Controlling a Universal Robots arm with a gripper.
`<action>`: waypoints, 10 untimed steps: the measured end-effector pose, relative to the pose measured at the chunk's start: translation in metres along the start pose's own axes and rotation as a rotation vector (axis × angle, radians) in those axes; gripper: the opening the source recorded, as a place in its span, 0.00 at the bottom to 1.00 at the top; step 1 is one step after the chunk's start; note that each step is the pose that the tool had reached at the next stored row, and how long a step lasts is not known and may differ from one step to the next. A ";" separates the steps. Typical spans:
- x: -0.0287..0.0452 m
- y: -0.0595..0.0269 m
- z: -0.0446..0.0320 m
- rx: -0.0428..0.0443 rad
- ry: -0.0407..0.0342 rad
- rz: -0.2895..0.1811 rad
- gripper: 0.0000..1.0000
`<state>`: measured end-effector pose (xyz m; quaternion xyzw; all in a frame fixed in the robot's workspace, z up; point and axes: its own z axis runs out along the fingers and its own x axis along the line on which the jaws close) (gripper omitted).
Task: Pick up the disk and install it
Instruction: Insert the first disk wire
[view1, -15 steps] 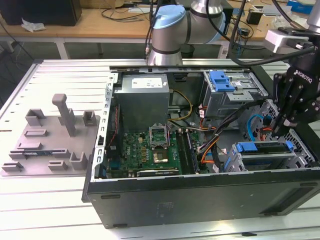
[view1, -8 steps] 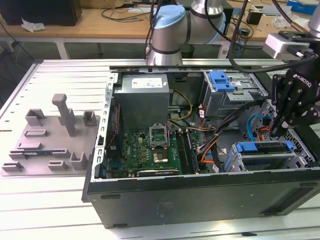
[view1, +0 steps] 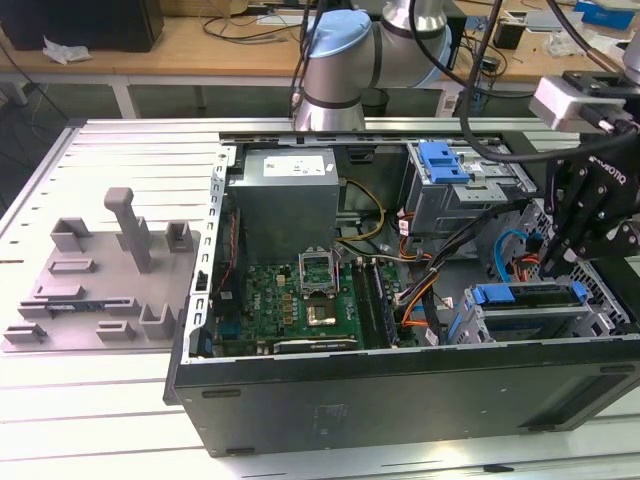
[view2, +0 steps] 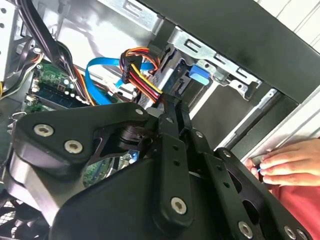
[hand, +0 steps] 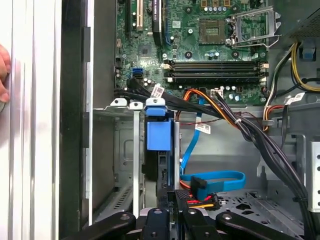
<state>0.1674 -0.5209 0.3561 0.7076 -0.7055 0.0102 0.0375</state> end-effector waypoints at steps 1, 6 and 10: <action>0.0034 0.0001 0.0005 0.0013 -0.0087 -0.002 0.17; 0.0091 0.0003 0.0015 0.0066 -0.0392 -0.009 0.17; 0.0092 0.0003 0.0015 0.0067 -0.0392 -0.010 0.17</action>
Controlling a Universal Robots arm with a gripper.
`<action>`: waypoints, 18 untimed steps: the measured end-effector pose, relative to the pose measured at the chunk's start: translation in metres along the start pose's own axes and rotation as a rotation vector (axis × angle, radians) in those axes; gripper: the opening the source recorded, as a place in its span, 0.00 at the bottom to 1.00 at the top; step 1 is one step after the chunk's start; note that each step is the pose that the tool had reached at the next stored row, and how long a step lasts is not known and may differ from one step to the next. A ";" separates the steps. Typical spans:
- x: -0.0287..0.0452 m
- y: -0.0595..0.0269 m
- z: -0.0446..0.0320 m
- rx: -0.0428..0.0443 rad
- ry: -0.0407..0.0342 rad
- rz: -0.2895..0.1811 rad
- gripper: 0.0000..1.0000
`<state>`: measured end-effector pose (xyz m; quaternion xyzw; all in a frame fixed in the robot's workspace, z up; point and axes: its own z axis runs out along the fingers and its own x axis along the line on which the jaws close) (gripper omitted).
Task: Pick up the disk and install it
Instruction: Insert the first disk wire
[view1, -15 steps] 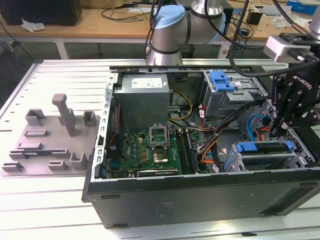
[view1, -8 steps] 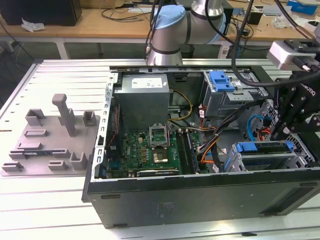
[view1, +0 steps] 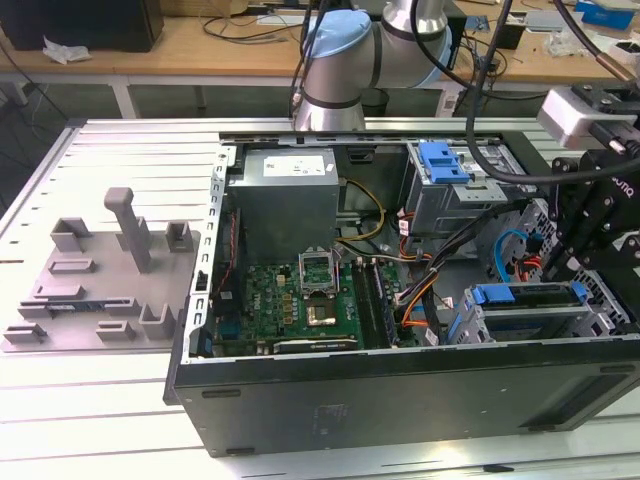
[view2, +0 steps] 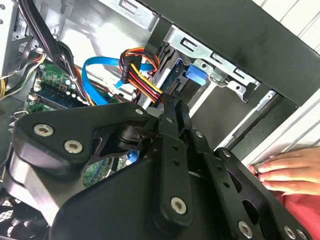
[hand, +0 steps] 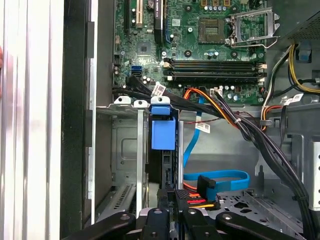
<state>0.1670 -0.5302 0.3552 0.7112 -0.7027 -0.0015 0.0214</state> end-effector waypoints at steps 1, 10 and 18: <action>0.0000 0.0000 0.0000 0.0000 0.0000 0.000 0.17; 0.0086 -0.0006 0.0004 0.0003 -0.0153 -0.001 0.17; 0.0019 -0.0028 0.0036 0.0005 -0.0171 -0.011 0.17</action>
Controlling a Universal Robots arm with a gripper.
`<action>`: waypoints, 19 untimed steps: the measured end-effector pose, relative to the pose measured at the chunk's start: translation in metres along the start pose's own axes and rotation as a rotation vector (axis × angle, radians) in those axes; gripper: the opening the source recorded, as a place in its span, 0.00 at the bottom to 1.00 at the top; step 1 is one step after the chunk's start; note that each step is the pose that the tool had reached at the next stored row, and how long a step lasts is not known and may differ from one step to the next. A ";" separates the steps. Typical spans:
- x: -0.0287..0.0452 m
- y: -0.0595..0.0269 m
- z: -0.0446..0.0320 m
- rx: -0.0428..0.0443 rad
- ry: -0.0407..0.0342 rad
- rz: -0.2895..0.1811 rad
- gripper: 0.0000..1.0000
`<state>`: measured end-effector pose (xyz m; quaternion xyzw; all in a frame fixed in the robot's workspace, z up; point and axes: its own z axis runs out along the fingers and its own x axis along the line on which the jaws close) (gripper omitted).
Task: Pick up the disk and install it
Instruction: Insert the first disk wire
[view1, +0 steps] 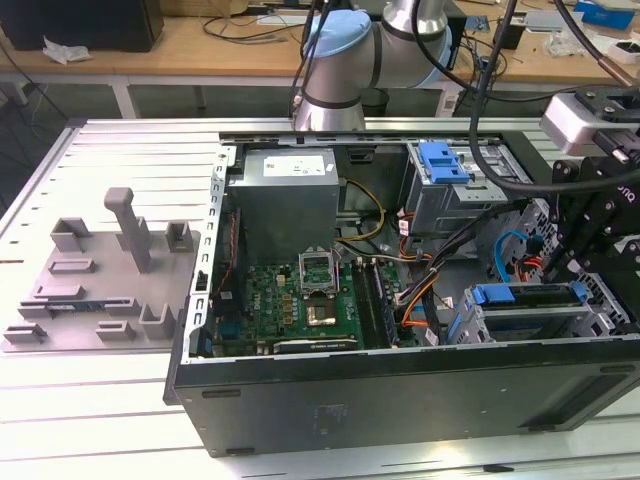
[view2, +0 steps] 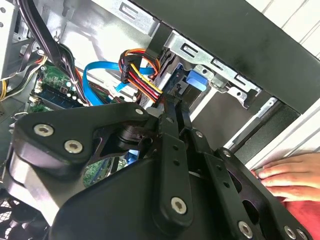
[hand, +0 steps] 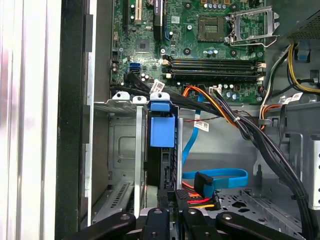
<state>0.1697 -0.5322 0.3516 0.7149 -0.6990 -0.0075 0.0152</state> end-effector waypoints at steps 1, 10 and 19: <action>0.0000 0.0000 0.0000 0.0000 0.0000 0.000 0.17; 0.0046 0.0001 0.0002 0.0001 -0.0048 0.000 0.17; 0.0042 0.0001 0.0012 0.0001 -0.0051 0.000 0.17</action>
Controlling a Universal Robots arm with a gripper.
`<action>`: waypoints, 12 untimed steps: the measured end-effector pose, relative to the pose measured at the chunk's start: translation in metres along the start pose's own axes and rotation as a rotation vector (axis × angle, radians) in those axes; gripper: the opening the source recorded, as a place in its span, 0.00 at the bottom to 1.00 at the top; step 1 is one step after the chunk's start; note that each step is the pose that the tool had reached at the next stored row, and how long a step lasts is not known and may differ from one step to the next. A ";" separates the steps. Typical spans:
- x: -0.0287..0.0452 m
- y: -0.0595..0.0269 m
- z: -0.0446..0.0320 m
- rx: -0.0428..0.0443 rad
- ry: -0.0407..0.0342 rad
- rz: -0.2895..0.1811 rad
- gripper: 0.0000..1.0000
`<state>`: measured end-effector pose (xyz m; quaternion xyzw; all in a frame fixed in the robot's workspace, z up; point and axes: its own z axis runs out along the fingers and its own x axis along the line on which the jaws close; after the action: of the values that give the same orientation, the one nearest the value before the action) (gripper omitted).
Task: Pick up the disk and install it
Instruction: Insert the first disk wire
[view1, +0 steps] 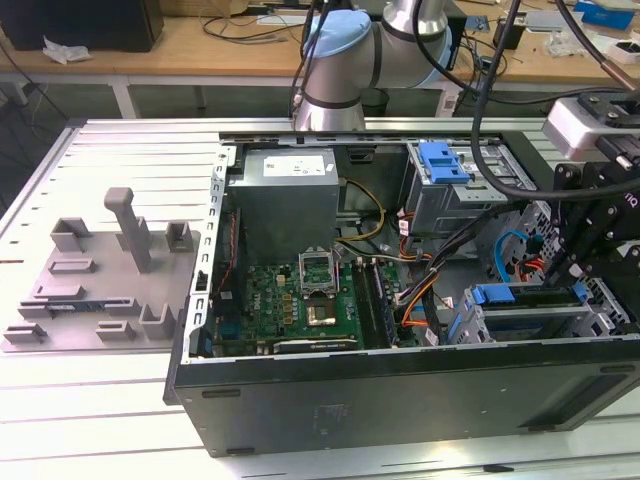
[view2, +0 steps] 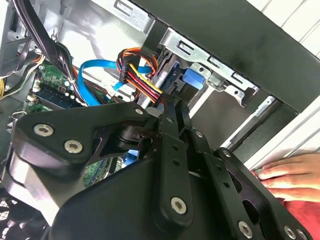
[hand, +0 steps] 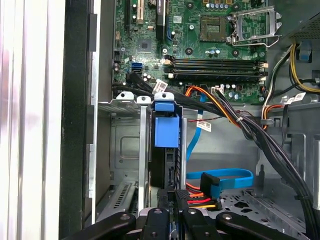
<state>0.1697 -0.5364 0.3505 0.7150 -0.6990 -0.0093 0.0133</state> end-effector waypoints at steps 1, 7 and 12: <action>-0.0005 0.0000 -0.0002 0.0000 0.0004 0.000 0.17; -0.0024 0.0000 -0.0001 0.0001 0.0003 0.000 0.17; -0.0023 -0.0001 0.0001 0.0001 0.0005 0.000 0.17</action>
<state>0.1697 -0.5341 0.3503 0.7150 -0.6990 -0.0091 0.0135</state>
